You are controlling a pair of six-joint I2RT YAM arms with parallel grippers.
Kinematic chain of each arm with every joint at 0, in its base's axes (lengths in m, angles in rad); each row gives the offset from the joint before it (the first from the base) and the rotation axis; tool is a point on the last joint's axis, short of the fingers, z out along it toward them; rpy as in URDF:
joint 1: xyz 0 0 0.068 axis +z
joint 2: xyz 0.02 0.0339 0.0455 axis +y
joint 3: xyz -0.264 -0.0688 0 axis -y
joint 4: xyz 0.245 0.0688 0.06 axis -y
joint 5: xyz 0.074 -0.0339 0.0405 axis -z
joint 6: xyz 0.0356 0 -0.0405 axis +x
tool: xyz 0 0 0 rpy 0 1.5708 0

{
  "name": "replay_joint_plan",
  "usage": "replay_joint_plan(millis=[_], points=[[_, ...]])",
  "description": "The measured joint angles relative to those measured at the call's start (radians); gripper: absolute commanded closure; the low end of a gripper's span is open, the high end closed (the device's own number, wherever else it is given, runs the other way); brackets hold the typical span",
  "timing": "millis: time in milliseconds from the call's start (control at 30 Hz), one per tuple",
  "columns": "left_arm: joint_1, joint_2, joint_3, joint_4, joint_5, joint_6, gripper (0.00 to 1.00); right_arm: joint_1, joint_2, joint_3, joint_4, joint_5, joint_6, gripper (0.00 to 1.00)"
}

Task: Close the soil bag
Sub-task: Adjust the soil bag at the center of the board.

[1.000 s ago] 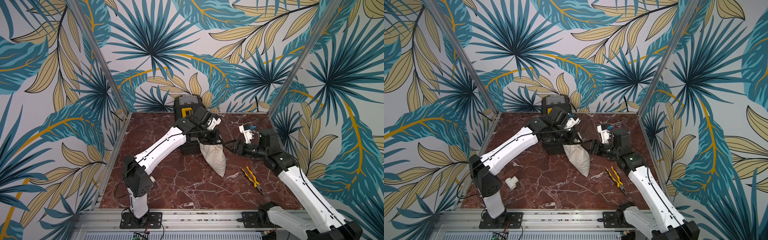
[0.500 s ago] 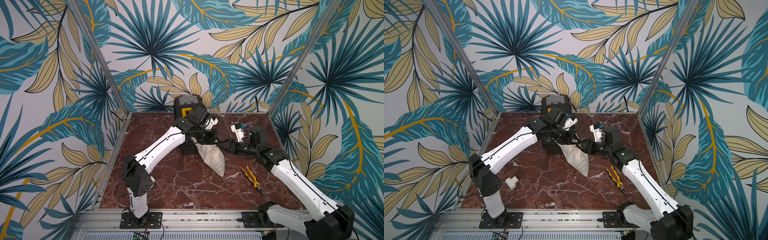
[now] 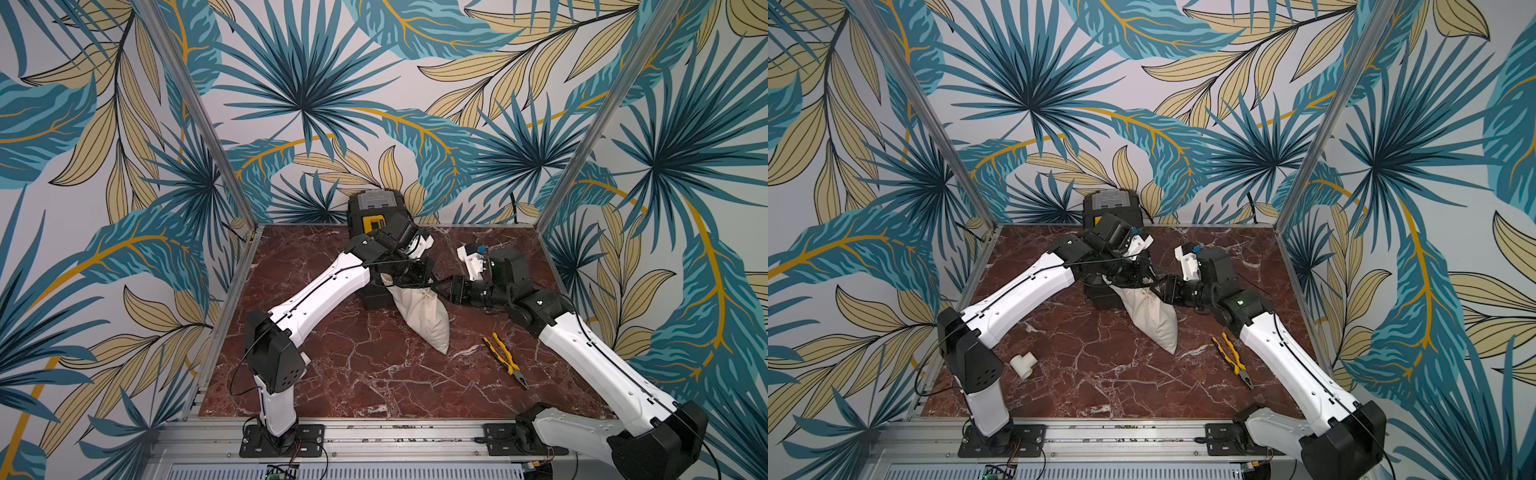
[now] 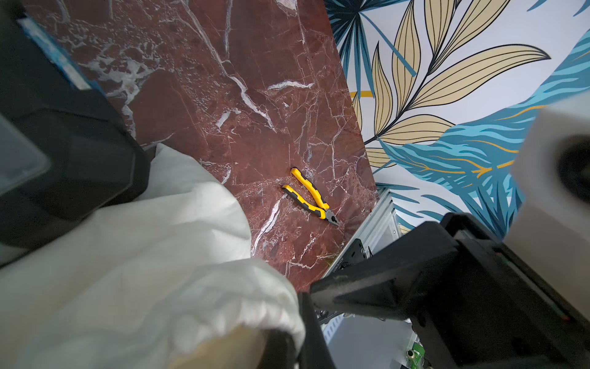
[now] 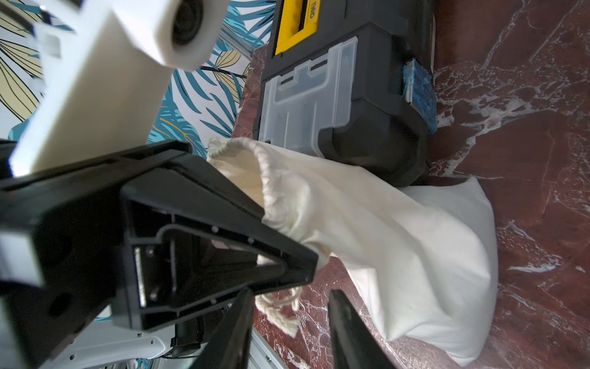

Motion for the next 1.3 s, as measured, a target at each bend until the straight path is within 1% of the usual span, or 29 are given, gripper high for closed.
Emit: replay_joint_plan(millis=[67,200,300,800,933,1033,1233,1300], points=[[-0.002,0.0,0.0,0.0,0.007,-0.001,1.0,0.006,-0.019,-0.019,0.012,0.006,0.008,0.53],[-0.012,0.0,0.0,0.004,0.031,-0.003,1.0,0.016,-0.089,-0.093,0.045,0.006,0.023,0.52],[-0.021,0.0,0.0,0.005,0.046,-0.003,1.0,0.02,-0.118,-0.115,0.056,0.006,0.028,0.52],[-0.021,0.0,0.0,0.013,0.066,-0.003,1.0,0.033,-0.078,-0.116,0.074,0.014,0.029,0.53],[-0.019,0.0,0.0,0.014,0.063,-0.001,1.0,0.037,-0.062,-0.116,0.086,0.017,0.037,0.57],[-0.017,0.0,0.0,0.014,0.058,0.001,1.0,0.047,-0.046,-0.111,0.093,0.027,0.04,0.62],[-0.015,0.0,0.0,0.03,0.049,0.0,1.0,0.063,-0.033,-0.094,0.103,0.051,0.046,0.83],[-0.015,0.0,0.0,0.034,0.048,0.0,1.0,0.068,-0.035,-0.092,0.108,0.061,0.048,0.92]])
